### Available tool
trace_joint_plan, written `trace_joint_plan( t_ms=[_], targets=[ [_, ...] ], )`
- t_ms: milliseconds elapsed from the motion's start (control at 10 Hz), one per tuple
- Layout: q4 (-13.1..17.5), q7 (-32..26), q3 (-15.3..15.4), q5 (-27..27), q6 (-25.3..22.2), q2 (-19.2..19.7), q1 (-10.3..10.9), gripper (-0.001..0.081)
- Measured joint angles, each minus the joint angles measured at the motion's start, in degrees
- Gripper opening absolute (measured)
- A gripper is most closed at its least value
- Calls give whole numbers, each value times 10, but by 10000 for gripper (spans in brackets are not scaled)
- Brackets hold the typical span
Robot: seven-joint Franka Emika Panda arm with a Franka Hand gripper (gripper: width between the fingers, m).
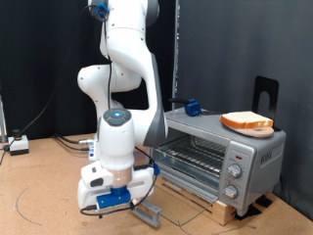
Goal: Make a piece of toast with the oven
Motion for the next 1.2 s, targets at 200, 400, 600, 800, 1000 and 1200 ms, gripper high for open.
trace_joint_plan(
  t_ms=[200,400,600,800,1000,1200],
  targets=[
    [-2,-31,0,14,-28,-35,-10,809],
    [-12,-31,0,14,-34,-55,-10,809],
    [-5,-107,14,90,-92,-67,-18,809],
    [8,-205,21,180,-189,-101,-32,809],
    [17,-256,19,219,-272,-132,-44,809],
    [22,-267,17,222,-326,-164,-46,809]
  ],
)
